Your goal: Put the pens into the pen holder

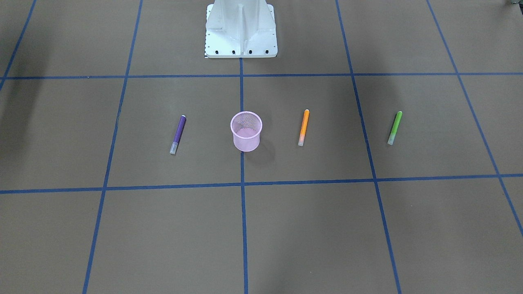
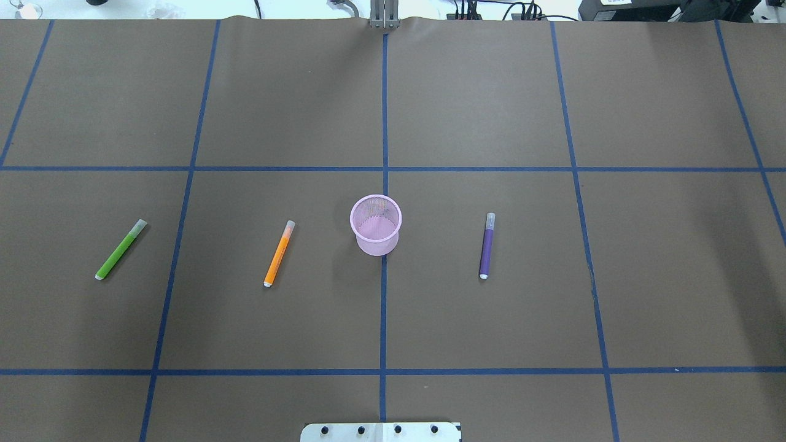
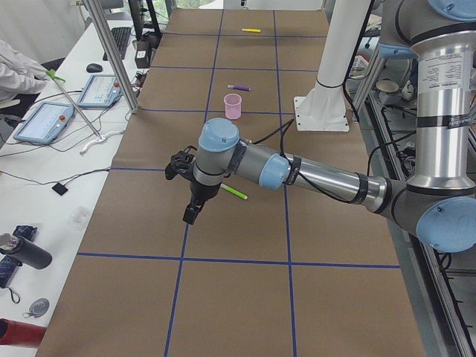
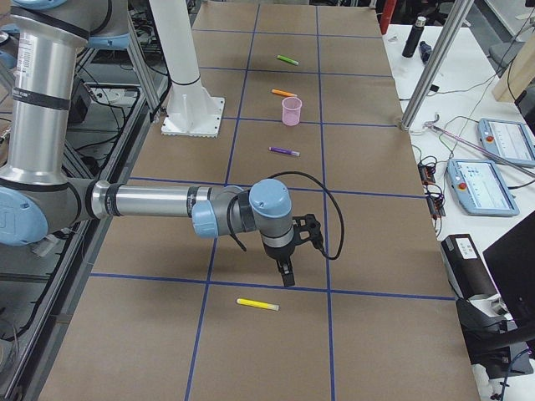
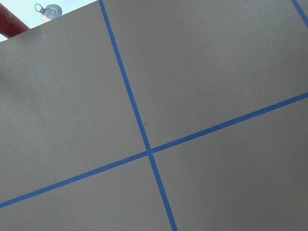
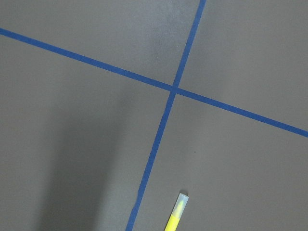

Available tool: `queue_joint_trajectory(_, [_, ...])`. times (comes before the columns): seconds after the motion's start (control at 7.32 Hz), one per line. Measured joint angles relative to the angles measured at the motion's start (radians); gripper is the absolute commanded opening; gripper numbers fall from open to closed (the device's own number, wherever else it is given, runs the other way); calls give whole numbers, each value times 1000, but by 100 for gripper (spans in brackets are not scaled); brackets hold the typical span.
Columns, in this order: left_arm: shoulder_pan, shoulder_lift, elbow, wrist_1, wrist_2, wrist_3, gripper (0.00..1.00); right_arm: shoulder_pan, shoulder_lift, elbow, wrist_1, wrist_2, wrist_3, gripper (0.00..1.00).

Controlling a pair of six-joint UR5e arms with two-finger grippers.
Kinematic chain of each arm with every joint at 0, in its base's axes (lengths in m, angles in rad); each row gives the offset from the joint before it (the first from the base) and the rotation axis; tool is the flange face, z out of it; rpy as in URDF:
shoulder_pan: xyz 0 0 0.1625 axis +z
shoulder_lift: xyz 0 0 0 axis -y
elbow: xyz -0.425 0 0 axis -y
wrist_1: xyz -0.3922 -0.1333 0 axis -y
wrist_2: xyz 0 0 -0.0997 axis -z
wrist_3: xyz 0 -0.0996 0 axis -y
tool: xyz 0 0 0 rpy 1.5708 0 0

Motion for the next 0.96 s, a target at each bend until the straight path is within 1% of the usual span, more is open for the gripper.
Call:
queue_joint_trajectory(0.27, [0,-2,1,-14,-1,0,100,-14,-15,-190,343,-1,231,98])
queue_joint_trajectory(0.41, [0,-2,2,-25,-2,-1,100,-43,-20,-253,482,-4,351,97])
queue_joint_trajectory(0.55, [0,-1,2,-30,-2,-1,100,-84,-28,-279,561,-18,442,97])
queue_joint_trajectory(0.68, [0,-1,2,-33,-2,-1,100,-129,-39,-289,596,-47,496,96])
queue_joint_trajectory(0.82, [1,-1,2,-34,-2,-1,100,-163,-52,-292,610,-76,520,95])
queue_joint_trajectory(0.96, [1,-2,2,-35,-2,-1,100,-189,-62,-297,619,-96,530,89])
